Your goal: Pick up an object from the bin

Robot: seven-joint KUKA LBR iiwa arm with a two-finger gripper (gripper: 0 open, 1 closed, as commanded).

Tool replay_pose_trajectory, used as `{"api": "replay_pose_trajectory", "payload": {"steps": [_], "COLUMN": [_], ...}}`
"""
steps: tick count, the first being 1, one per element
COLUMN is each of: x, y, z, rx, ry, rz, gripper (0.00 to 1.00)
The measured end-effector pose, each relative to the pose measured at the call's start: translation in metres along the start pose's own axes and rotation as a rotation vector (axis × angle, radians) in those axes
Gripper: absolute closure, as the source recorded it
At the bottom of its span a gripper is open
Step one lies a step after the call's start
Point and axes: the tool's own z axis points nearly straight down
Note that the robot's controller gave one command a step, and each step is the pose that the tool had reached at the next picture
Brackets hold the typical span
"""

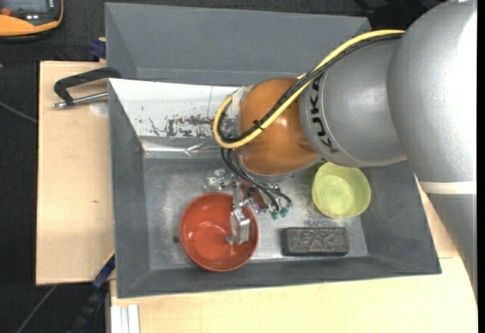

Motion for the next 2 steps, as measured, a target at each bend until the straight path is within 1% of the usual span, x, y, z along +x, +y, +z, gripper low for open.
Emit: {"api": "replay_pose_trajectory", "payload": {"steps": [1, 2], "x": [-0.001, -0.004], "y": [0.001, 0.016], "z": [-0.001, -0.164], "rx": [-0.002, -0.002], "ry": [0.000, -0.015], "rz": [0.001, 0.009], "gripper": [1.00, 1.00]}}
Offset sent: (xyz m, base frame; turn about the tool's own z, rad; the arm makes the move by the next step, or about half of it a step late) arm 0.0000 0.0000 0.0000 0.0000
